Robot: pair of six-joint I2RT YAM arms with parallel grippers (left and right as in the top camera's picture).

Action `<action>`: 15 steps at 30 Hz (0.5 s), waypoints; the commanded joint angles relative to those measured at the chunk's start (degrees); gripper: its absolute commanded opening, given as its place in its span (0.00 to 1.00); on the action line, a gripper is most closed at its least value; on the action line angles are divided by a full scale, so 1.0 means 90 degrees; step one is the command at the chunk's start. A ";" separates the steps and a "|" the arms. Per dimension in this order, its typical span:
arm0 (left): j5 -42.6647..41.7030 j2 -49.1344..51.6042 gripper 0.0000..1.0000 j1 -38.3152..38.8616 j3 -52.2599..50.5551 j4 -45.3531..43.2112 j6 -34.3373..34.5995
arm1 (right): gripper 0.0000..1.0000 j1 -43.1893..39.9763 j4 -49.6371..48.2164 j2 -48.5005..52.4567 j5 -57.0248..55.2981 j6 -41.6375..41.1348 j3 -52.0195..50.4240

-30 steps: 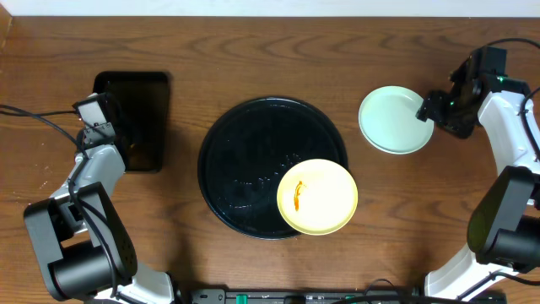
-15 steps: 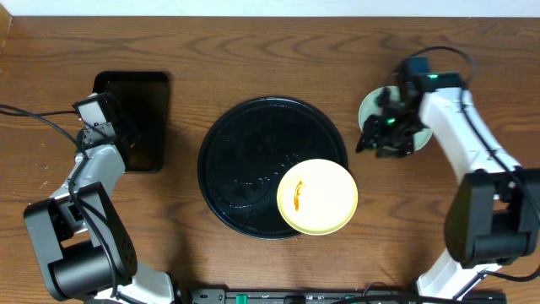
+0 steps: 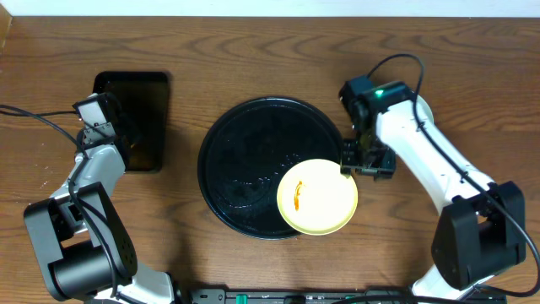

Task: Clean dirty plates on tray and stack at the side
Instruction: 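Reach the right gripper to the yellow plate's rim and grasp it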

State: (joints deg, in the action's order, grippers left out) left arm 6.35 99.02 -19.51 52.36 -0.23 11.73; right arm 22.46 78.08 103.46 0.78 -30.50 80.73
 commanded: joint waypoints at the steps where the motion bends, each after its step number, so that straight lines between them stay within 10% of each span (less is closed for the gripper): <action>1: 0.0012 0.0000 0.08 -0.0022 -0.0085 0.0000 -0.0061 | 0.58 0.0316 0.0121 -0.0073 -0.0488 -0.1052 -0.0304; 8: 0.0012 0.0000 0.08 -0.0022 -0.0085 0.0022 -0.0058 | 0.60 0.0969 0.0357 -0.0296 -0.0651 -0.1955 -0.0486; 12: 0.0012 0.0000 0.08 -0.0022 -0.0085 0.0019 -0.0061 | 0.94 0.1396 0.0520 -0.0478 -0.0799 -0.2492 -0.0573; 15: 0.0012 0.0000 0.08 -0.0022 -0.0085 0.0019 -0.0061 | 0.99 0.1659 0.0542 -0.0629 -0.0908 -0.2720 -0.0712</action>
State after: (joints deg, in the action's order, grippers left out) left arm 6.35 99.02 -19.51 52.36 -0.16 11.73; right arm 35.03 82.67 100.25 -4.73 -49.28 75.72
